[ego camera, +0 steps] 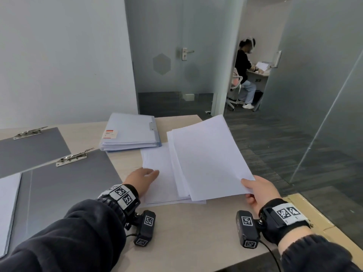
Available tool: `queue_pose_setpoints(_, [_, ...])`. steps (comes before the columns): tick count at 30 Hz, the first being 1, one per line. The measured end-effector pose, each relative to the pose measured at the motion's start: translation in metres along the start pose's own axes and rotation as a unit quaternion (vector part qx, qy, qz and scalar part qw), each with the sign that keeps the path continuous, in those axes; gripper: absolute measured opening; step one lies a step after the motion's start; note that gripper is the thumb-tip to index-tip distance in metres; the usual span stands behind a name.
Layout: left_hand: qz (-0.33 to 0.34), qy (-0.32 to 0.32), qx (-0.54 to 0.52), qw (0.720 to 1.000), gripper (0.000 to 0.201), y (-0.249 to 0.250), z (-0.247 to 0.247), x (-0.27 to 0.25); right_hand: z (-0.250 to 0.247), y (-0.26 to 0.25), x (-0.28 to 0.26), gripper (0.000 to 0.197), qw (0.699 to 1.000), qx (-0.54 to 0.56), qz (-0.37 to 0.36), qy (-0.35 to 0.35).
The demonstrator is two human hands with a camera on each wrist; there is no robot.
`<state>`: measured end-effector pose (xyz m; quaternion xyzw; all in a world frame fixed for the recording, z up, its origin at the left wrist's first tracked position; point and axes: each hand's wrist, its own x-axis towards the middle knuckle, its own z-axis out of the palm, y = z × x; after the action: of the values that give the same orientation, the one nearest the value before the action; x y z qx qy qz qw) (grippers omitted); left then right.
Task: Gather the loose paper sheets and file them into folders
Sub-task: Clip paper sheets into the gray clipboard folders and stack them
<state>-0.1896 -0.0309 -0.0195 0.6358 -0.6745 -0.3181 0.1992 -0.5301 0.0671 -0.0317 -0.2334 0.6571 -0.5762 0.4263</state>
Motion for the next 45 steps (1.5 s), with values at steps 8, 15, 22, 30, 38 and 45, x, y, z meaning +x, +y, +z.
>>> queue_pose_setpoints(8, [0.014,-0.026,-0.502,0.865,0.03,0.022,-0.024,-0.018,0.057,-0.005,-0.037,0.014,0.99,-0.005,-0.06,-0.131])
queue_pose_setpoints(15, [0.094,0.074,-0.508,0.853,0.022,0.007,-0.074,-0.04,0.102,-0.006,-0.055,0.023,0.964,-0.001,-0.094,-0.249])
queue_pose_setpoints(22, [0.149,0.147,-0.475,0.855,0.041,-0.026,-0.132,-0.067,0.171,-0.011,-0.073,0.032,0.934,-0.032,-0.154,-0.322])
queue_pose_setpoints(30, [0.169,0.215,-0.456,0.847,0.018,-0.062,-0.199,-0.092,0.255,-0.019,-0.102,0.032,0.911,-0.013,-0.171,-0.374])
queue_pose_setpoints(38, [0.092,0.197,-0.412,0.885,0.034,-0.121,-0.2,-0.104,0.294,-0.001,-0.12,0.028,0.893,-0.055,-0.157,-0.418])
queue_pose_setpoints(45, [0.047,0.167,-0.365,0.915,0.023,-0.135,-0.177,-0.109,0.297,0.004,-0.118,0.022,0.902,-0.008,-0.125,-0.412])
